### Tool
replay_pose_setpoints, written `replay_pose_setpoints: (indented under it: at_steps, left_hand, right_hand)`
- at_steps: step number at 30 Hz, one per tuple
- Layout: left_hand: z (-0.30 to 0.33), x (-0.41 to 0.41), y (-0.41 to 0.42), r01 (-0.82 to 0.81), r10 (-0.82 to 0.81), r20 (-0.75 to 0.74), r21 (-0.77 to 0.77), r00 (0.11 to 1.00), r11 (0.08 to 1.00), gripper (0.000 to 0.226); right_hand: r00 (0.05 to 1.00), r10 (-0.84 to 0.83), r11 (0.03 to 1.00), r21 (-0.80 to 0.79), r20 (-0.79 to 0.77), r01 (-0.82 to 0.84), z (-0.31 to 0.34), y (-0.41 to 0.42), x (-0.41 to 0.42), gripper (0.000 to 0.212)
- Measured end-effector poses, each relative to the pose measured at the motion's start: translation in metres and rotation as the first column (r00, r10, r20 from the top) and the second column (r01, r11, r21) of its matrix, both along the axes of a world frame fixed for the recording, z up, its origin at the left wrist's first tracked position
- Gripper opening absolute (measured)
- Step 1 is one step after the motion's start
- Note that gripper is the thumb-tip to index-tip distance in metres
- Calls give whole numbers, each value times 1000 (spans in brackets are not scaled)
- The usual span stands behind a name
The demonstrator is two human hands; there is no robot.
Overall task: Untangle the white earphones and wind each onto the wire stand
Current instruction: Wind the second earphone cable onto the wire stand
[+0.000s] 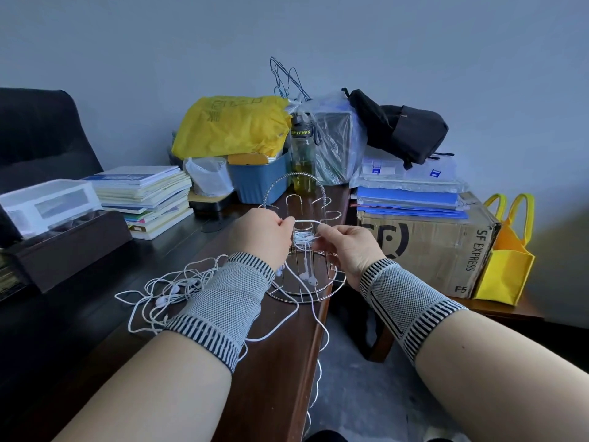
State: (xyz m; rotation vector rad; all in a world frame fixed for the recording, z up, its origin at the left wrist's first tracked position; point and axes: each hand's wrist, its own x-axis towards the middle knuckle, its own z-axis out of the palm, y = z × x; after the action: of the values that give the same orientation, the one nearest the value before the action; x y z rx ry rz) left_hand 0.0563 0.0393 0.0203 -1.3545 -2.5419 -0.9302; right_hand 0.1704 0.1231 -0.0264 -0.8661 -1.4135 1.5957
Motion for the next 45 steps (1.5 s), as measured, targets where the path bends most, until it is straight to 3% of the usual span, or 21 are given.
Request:
replay_pose_setpoints:
  at_steps: [5, 10, 14, 18, 21, 24, 28, 31, 36, 38, 40, 42, 45]
  left_hand:
    - [-7, -5, 0, 4, -6, -20, -124, 1000, 992, 46]
    - [-16, -2, -9, 128, -139, -69, -148, 988, 981, 42]
    - [-23, 3, -18, 168, -202, -174, -190, 964, 967, 38]
    - [-29, 5, -21, 219, -259, -203, -198, 944, 955, 17]
    - [-27, 7, -25, 233, -286, -243, -223, 927, 946, 24]
    - [-24, 10, -29, 246, -316, -308, -246, 897, 938, 29]
    - [-17, 9, -33, 265, -299, -282, -152, 912, 952, 20]
    - [-16, 4, -36, 233, -245, -134, -98, 960, 967, 16]
    - [-18, -8, -36, 206, -204, 118, 1, 972, 979, 17]
    - [-17, -7, -33, 229, -267, 331, 148, 905, 962, 14]
    - [-15, -2, -29, 194, -344, 515, 322, 785, 926, 10]
    - [-14, 3, -23, 138, -363, 531, 415, 766, 899, 10]
    - [-10, 11, -13, 103, -344, 479, 461, 808, 882, 13]
  right_hand:
    - [986, -73, 995, 83, 151, 61, 6, 2, -3, 29]
    - [977, -129, 985, 133, 168, 107, 5, 2, -5, 28]
    - [967, -172, 955, 271, 186, 118, -1, 0, 0, 21]
    - [973, -180, 860, 503, 145, 84, -5, -10, 8, 22]
    - [964, -156, 729, 683, 217, -36, -12, -15, 9, 23]
    - [935, -162, 657, 741, 316, -137, -16, -16, 6, 27]
    - [930, -186, 675, 729, 317, -114, -14, -15, 4, 13]
    - [956, -156, 743, 667, 249, -53, -14, -16, 5, 7]
    - [991, -58, 881, 472, 121, -6, -13, -18, 8, 19]
    - [999, -28, 932, 363, 29, 16, -11, -19, 7, 16]
    - [998, -1, 975, 221, -69, 16, -10, -20, 5, 15]
    - [990, 12, 994, 110, -139, 4, -10, -19, 3, 18]
    - [981, 26, 999, 36, -190, -20, -9, -17, 1, 24]
